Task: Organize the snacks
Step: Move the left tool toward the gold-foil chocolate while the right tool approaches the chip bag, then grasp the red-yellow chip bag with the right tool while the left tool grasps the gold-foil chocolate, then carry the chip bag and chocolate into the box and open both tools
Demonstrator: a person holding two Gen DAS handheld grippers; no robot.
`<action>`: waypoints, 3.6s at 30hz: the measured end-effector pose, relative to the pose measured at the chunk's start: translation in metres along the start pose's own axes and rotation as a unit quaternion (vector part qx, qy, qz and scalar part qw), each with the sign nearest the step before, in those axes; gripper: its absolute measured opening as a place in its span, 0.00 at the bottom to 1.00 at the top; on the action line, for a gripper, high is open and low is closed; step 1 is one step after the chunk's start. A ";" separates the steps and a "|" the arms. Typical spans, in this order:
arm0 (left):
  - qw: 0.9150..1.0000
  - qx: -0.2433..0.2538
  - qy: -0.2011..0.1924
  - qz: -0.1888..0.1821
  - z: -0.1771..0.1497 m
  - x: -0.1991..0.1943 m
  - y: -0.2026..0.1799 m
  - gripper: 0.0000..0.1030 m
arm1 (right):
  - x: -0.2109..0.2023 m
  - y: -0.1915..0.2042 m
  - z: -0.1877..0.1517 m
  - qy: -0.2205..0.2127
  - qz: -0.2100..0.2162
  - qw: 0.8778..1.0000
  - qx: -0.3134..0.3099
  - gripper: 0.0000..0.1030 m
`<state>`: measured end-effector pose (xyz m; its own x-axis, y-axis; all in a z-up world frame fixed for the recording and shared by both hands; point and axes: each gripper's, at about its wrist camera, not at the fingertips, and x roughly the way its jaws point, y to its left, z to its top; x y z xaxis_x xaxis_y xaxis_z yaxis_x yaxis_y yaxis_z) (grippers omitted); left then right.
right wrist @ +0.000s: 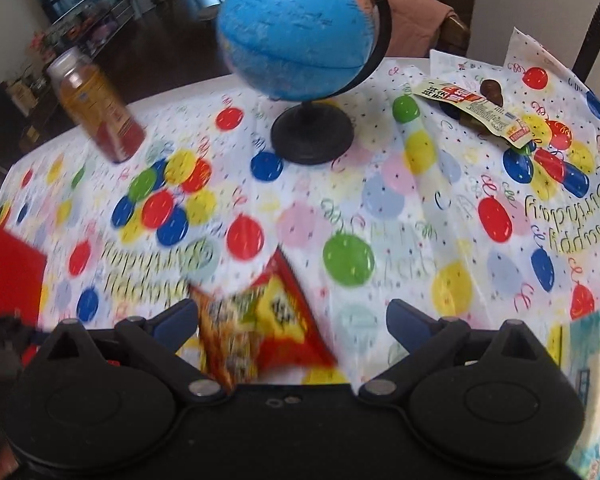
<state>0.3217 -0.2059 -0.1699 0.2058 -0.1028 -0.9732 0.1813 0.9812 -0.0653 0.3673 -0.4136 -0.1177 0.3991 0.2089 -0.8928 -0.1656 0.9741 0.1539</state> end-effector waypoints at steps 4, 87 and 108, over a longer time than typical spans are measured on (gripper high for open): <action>1.000 -0.001 0.008 -0.002 0.001 0.006 0.000 0.91 | 0.023 -0.004 0.008 0.008 -0.016 0.999 0.043 0.95; 0.996 -0.009 -0.093 -0.017 -0.123 -0.160 0.116 0.32 | -0.096 0.185 -0.123 0.034 0.008 0.997 -0.075 0.38; 0.988 -0.086 -0.127 0.028 -0.156 -0.196 0.261 0.32 | -0.085 0.341 -0.087 0.001 0.037 0.985 -0.166 0.38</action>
<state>0.1787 0.0962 -0.0309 0.4495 -0.0643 -0.8910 0.0022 0.9975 -0.0709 0.1986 -0.1066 -0.0262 0.3721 0.2780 -0.8856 -0.4807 0.8739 0.0724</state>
